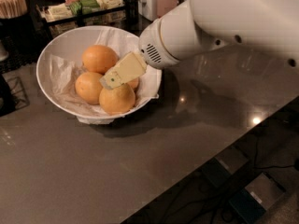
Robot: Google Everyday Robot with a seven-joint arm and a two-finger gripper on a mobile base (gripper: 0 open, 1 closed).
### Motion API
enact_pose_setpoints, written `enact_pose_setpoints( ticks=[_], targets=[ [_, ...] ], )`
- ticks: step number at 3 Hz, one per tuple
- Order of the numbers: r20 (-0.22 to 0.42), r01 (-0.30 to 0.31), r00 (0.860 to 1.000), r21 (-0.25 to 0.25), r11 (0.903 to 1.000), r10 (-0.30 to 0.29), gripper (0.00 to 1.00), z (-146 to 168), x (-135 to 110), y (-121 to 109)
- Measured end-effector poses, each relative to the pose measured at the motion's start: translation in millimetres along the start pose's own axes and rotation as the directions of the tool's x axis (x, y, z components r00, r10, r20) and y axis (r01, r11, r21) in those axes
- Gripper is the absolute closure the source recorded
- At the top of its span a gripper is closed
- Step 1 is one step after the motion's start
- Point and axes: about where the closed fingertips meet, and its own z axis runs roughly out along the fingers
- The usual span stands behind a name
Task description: Pick orange from white bowl
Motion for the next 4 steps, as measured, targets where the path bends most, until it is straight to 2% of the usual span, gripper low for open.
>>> enact_pose_setpoints(
  ticks=[1, 2, 3, 4],
  targets=[
    [0.012, -0.041, 0.999, -0.012, 0.9991, 0.042, 0.0, 23, 0, -7],
    [0.047, -0.049, 0.998, -0.041, 0.998, 0.051, 0.0, 35, -4, -11],
    [0.076, -0.01, 0.997, -0.077, 0.997, 0.016, 0.0, 40, -10, -8],
    [0.103, 0.094, 0.991, -0.098, 0.9908, -0.084, 0.0, 38, -20, 5]
  ],
)
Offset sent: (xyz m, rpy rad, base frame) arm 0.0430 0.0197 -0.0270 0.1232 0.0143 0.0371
